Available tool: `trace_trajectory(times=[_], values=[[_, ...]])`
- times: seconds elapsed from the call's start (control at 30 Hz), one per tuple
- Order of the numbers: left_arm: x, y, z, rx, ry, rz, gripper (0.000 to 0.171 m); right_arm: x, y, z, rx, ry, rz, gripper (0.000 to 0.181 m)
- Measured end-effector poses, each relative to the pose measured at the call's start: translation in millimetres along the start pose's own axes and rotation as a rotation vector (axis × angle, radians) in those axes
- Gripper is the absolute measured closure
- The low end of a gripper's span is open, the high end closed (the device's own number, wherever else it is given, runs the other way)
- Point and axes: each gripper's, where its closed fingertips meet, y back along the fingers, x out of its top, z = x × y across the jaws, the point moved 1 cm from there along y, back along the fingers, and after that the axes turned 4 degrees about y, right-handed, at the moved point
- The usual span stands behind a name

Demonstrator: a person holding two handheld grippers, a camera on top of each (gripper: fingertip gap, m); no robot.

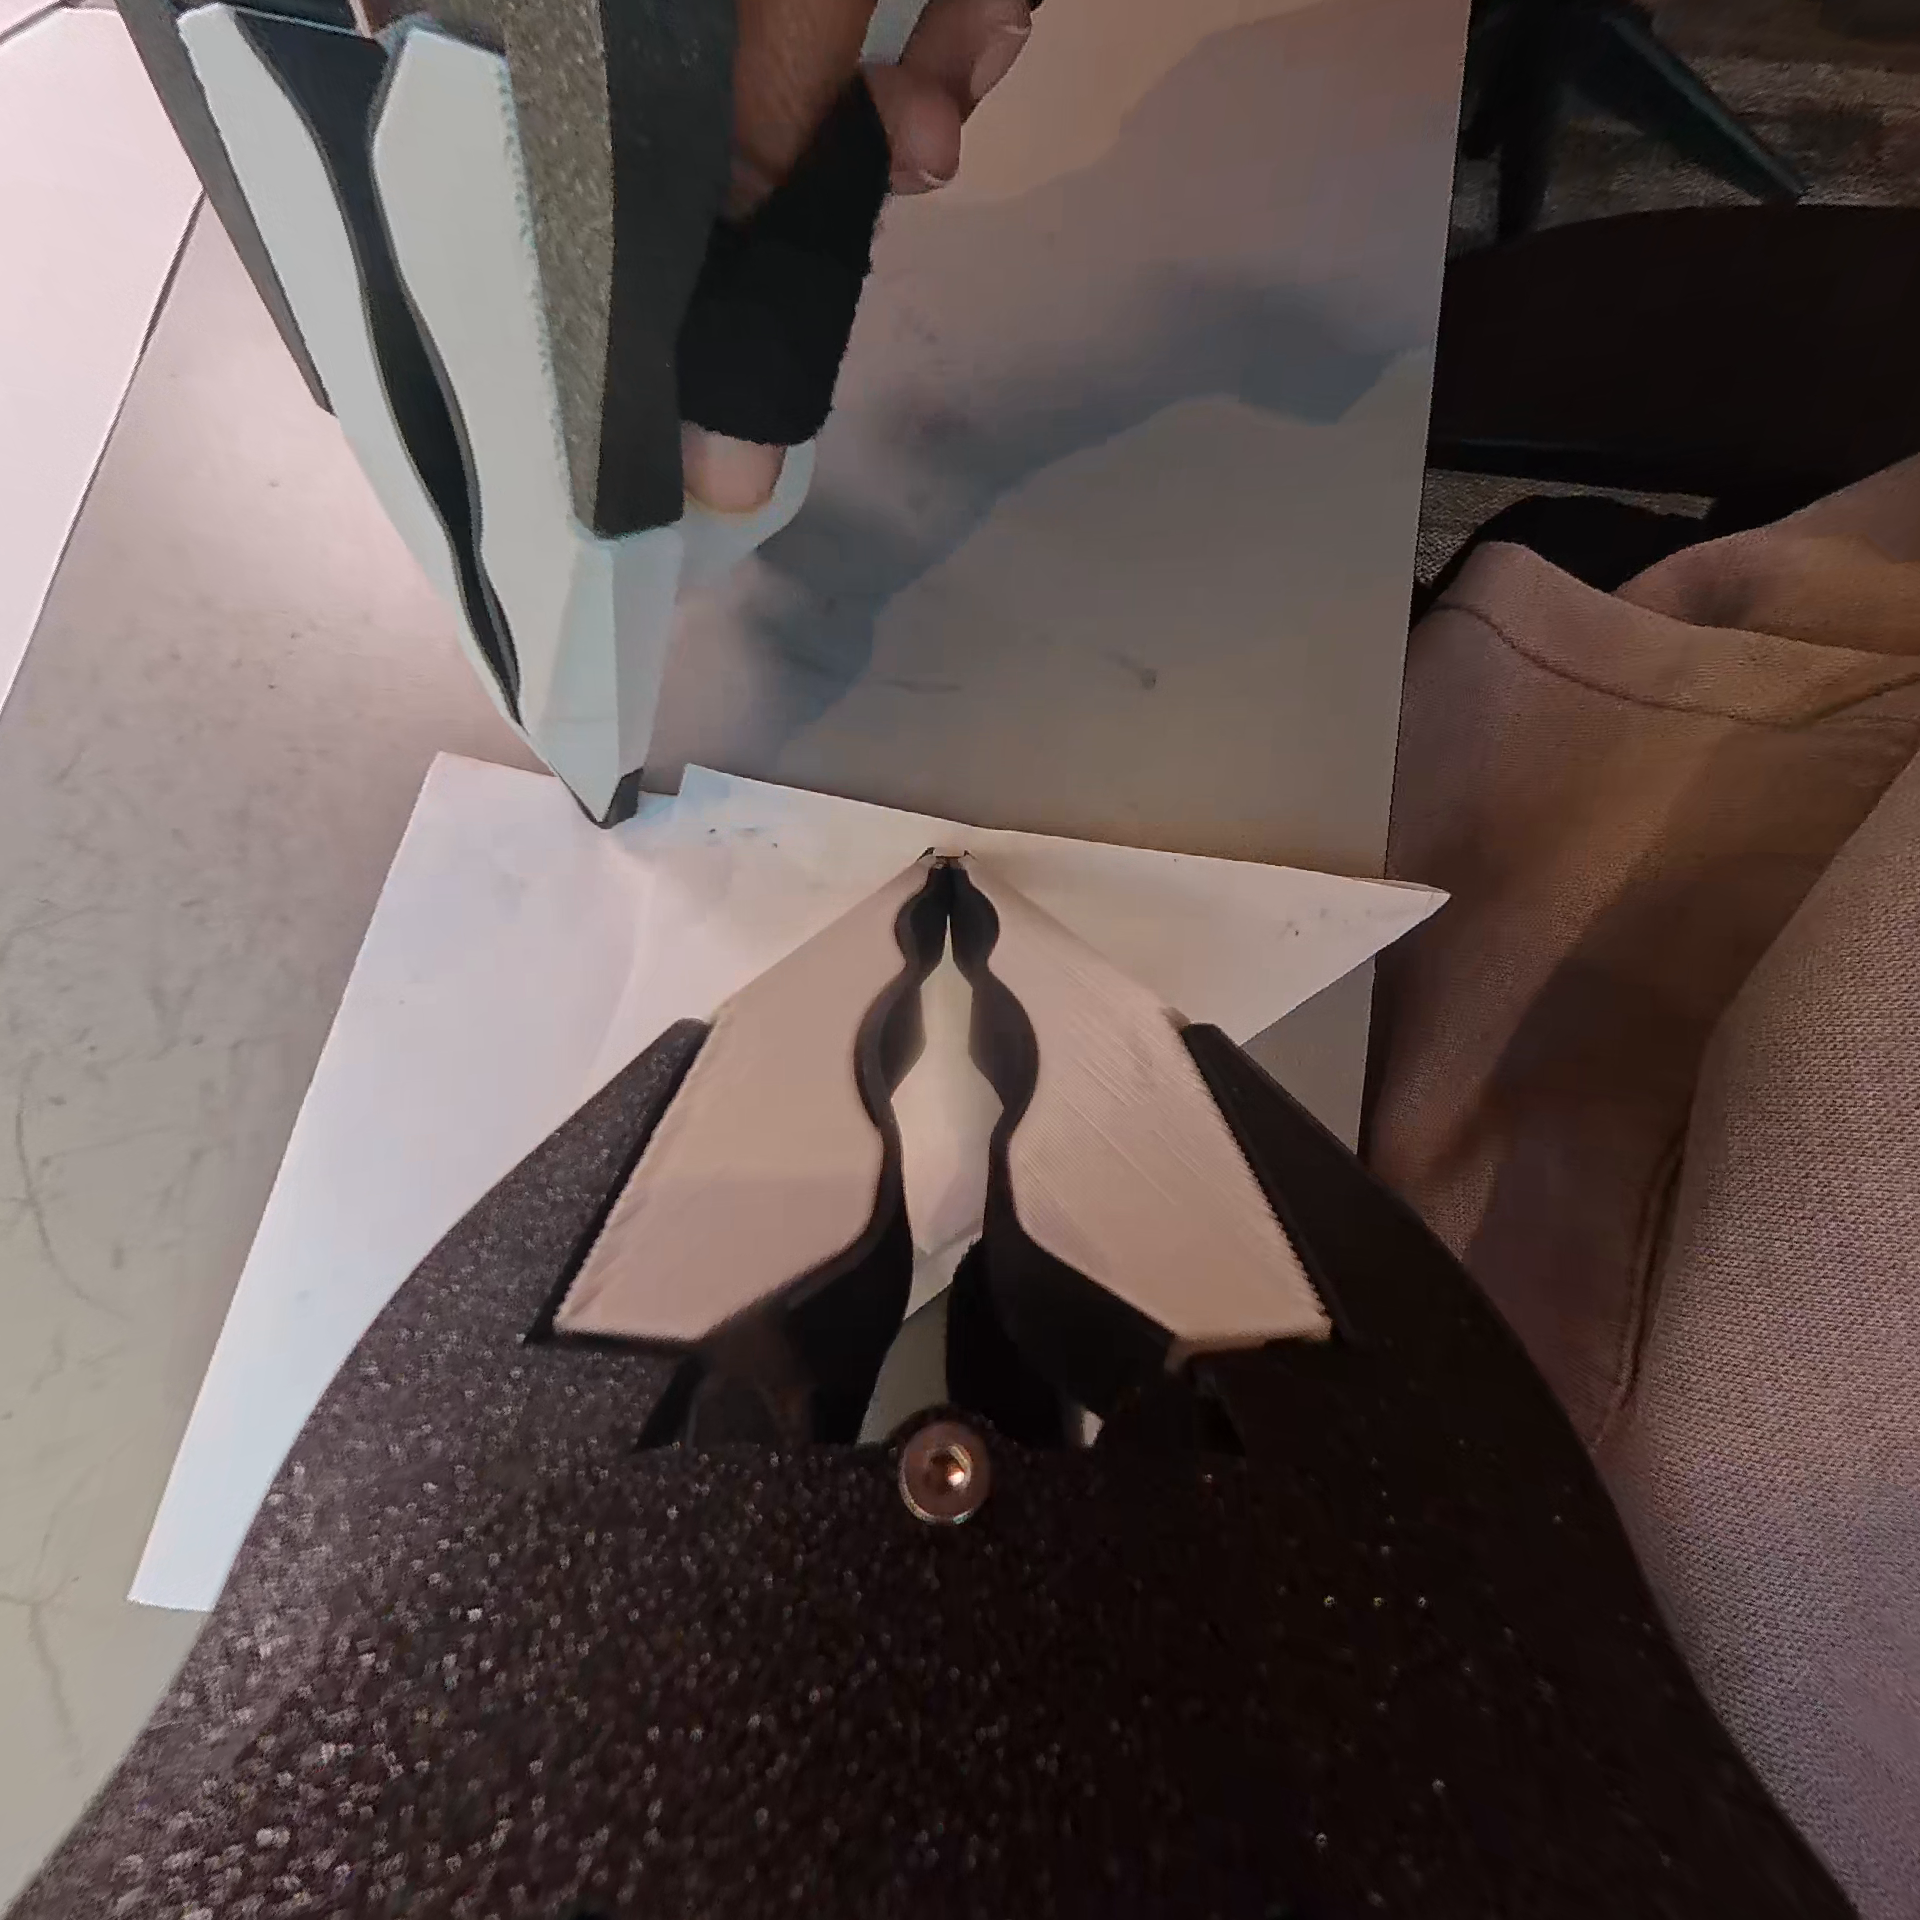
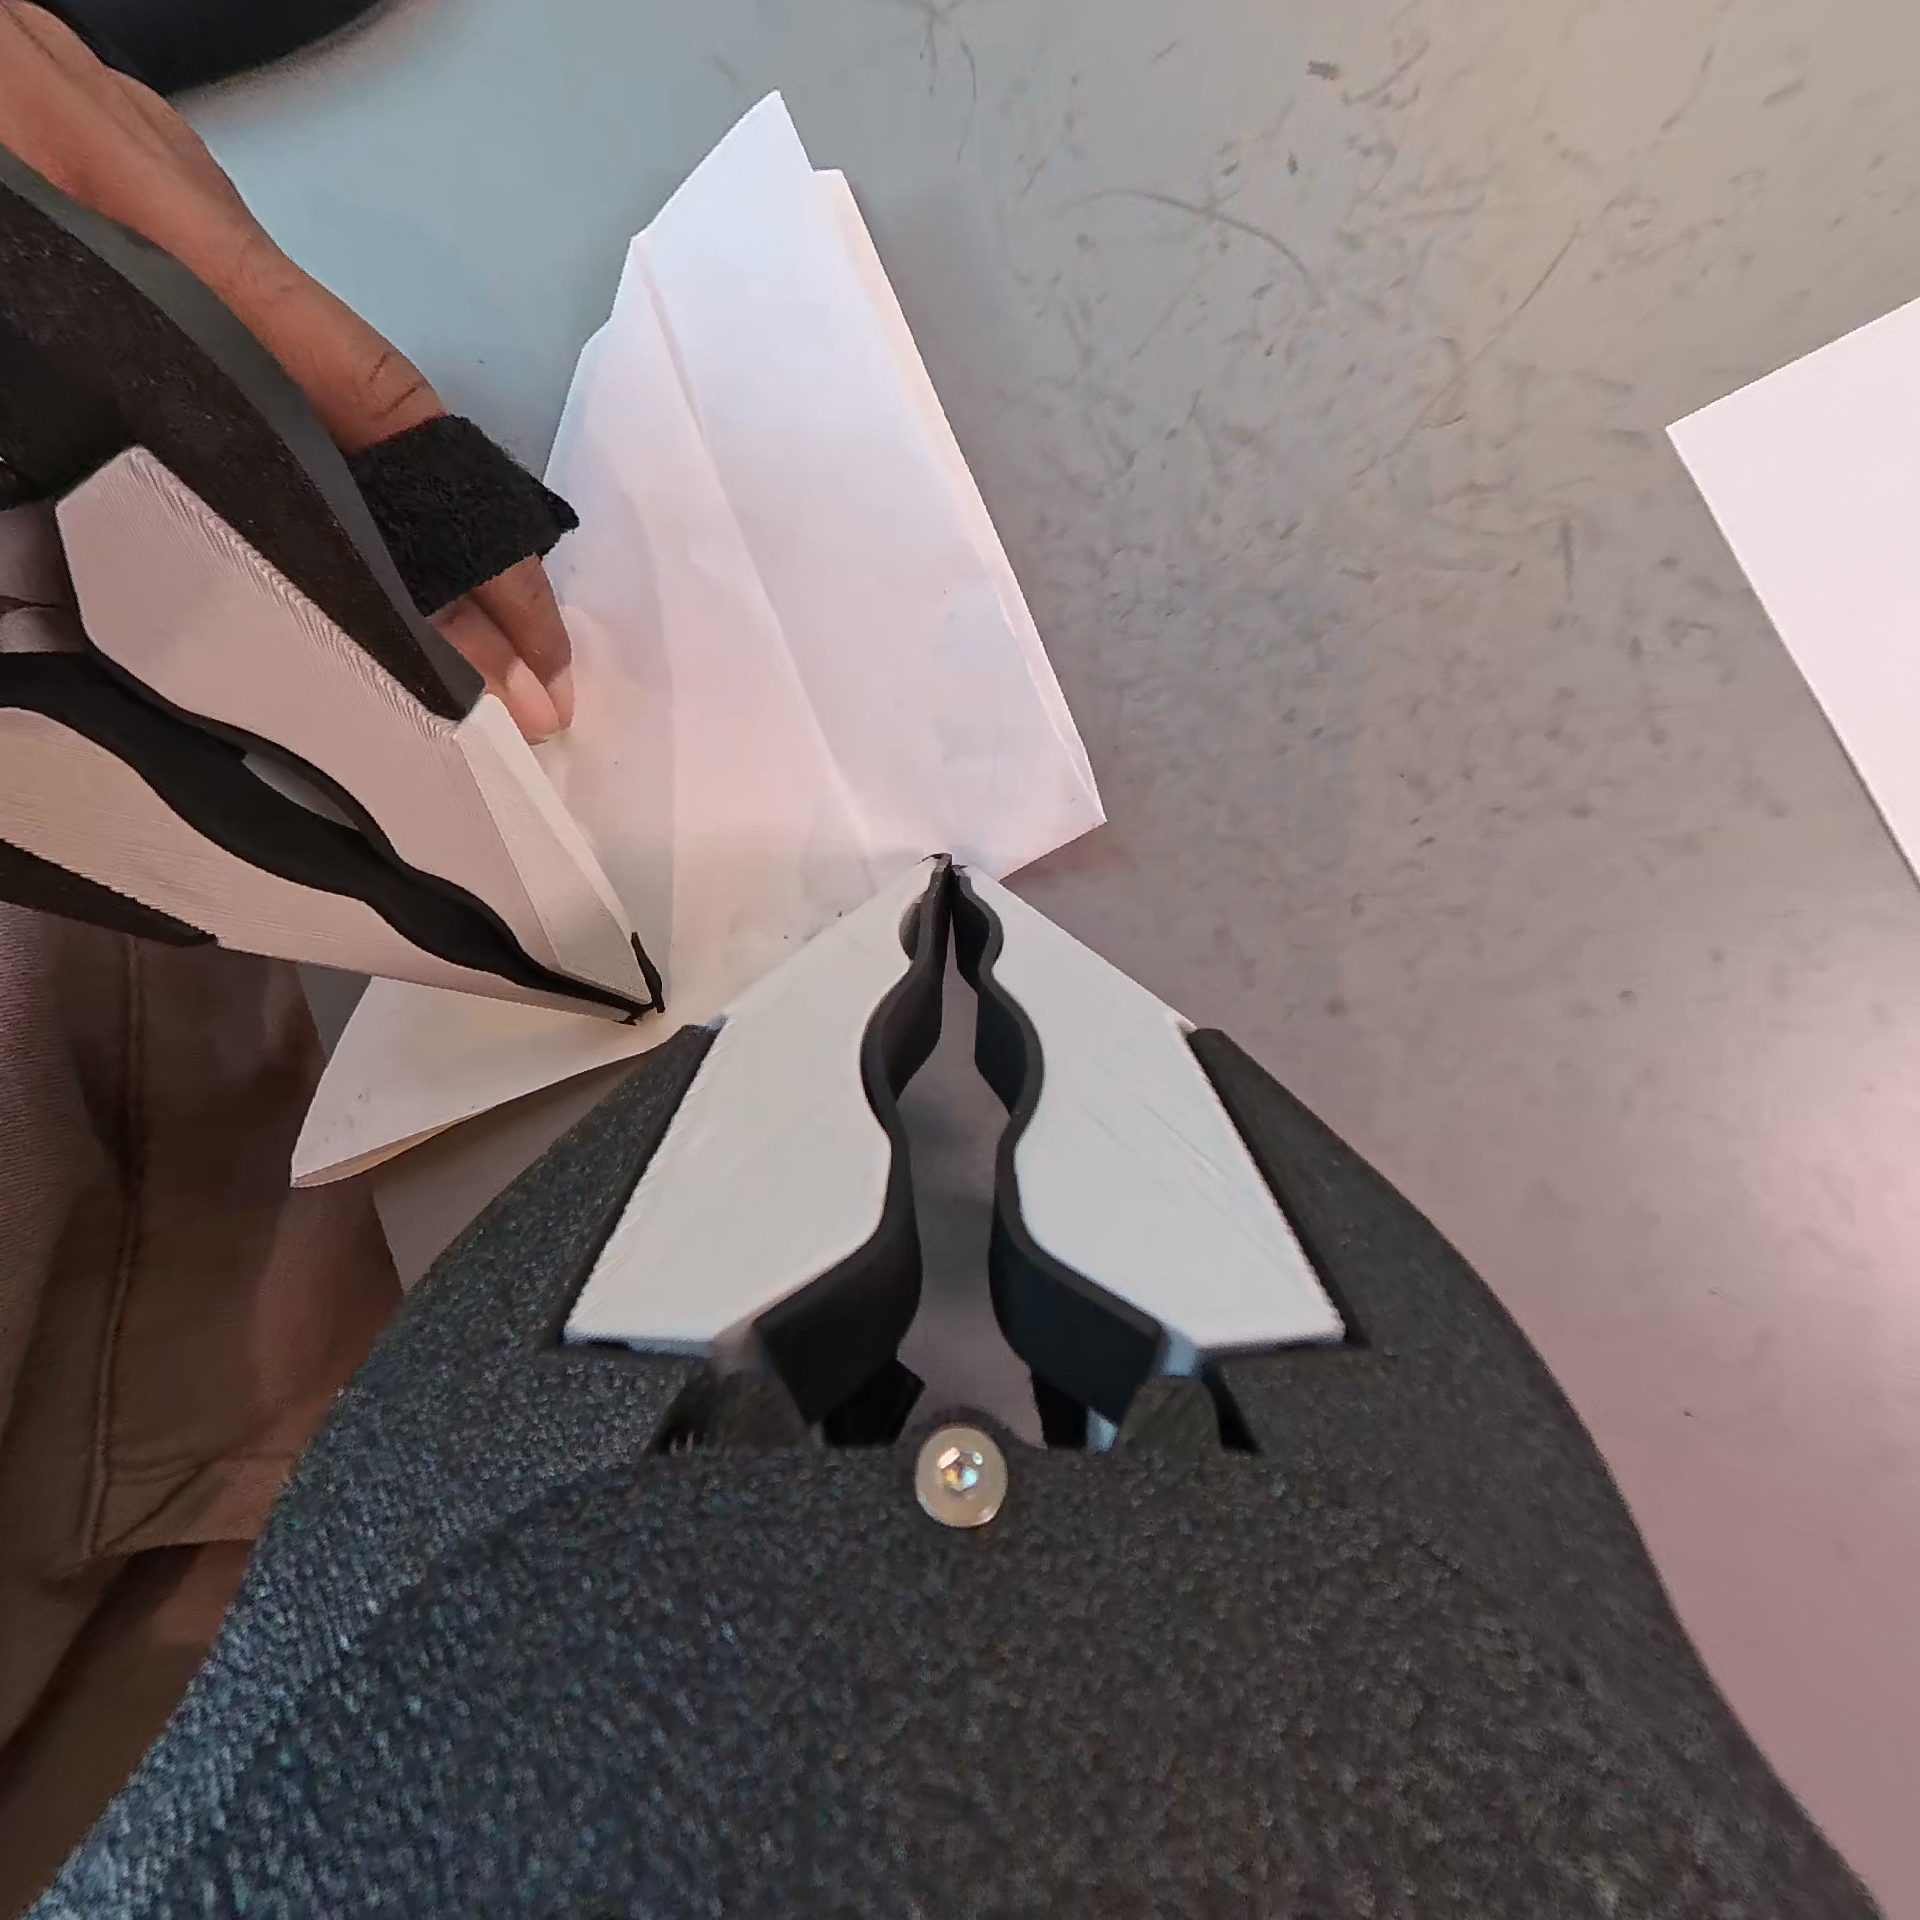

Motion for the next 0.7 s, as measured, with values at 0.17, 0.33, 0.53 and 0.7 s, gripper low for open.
trace_trajectory(times=[0.17, 0.33, 0.53, 0.7], values=[[0, 0, 0, -0.003, -0.004, 0.002, 0.171, 2, 0, 6, 0.021, -0.026, 0.007, 0.181], [0, 0, 0, 0.0, -0.008, 0.0, 0.171, 3, 0, 12, 0.017, -0.013, -0.018, 0.181], [0, 0, 0, 0.002, -0.012, 0.0, 0.171, 6, 0, 24, -0.01, -0.015, -0.025, 0.181], [0, 0, 1, 0.0, -0.012, 0.001, 0.171, 9, 0, 35, -0.063, 0.01, -0.038, 0.181]])
